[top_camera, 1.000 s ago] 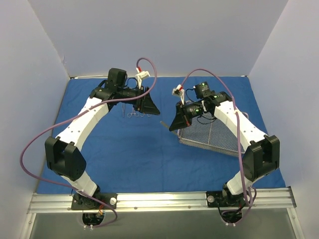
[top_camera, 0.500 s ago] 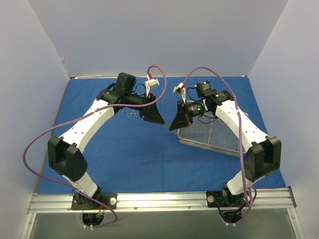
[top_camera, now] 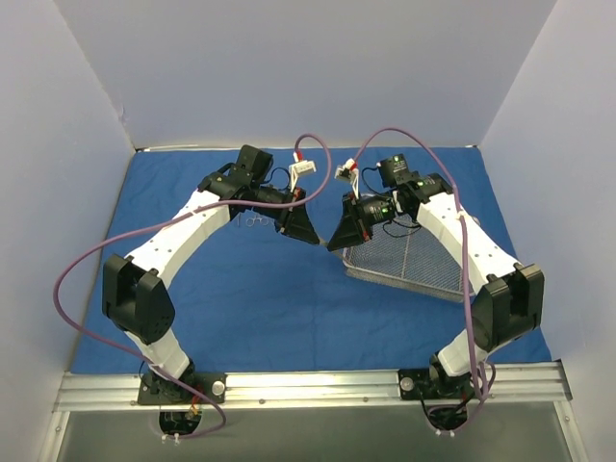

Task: Open and lay out the surgical kit
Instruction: Place the medical item in the surgical kit.

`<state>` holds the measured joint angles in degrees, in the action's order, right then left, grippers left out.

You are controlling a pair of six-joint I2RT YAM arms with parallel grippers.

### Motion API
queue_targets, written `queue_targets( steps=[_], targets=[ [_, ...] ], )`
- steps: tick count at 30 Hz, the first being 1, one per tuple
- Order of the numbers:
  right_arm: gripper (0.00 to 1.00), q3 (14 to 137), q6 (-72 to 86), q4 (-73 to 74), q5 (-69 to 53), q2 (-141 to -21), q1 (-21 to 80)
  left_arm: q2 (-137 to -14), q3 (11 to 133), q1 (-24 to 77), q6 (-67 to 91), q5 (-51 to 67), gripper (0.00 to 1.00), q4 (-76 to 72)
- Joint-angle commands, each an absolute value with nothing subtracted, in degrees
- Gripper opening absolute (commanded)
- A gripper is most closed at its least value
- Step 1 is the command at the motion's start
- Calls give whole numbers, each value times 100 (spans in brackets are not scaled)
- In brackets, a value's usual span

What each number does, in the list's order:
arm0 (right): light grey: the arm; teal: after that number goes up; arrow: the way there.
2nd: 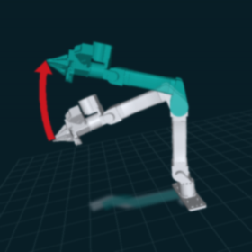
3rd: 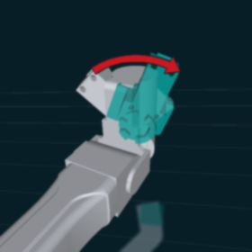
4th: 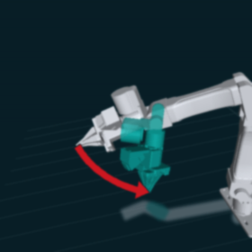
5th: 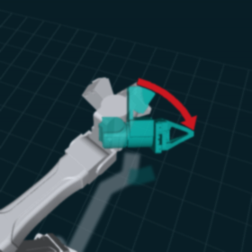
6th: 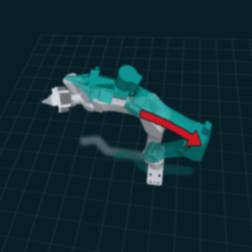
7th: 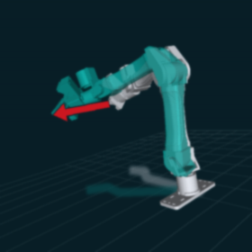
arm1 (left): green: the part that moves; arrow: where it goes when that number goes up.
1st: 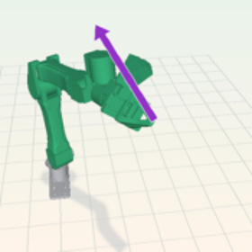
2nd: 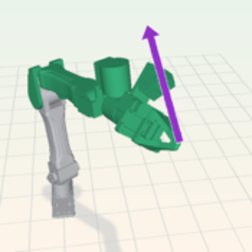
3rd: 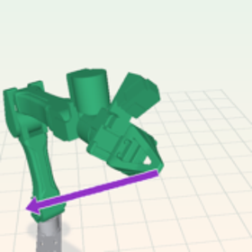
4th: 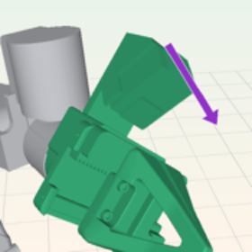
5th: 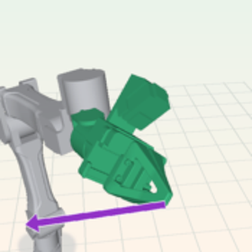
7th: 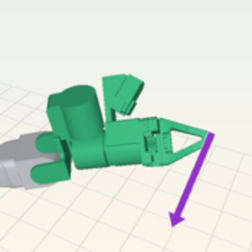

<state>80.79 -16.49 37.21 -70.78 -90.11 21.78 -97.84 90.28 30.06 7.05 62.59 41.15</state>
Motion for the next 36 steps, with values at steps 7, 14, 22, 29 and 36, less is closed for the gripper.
queue_targets(
  steps=[7,14,22,29,36],
  targets=[
    [48,8095,717,2560,-5390,-8430,1926,-9405,9343,2997,668,4100,2,3657],
    [100,8384,2899,2828,-4185,-8560,1363,-8948,9238,3076,282,2367,2,2911],
    [100,9860,3980,3455,-3858,-9438,1213,-9017,9694,3366,-509,1407,2,2663],
    [100,9870,6078,2083,-3841,-9632,1423,-9053,9905,3901,-1239,572,2,2742],
    [81,10500,6417,2659,-3964,-10168,1916,-9158,10037,4131,-1731,53,2,2918]
  ],
)
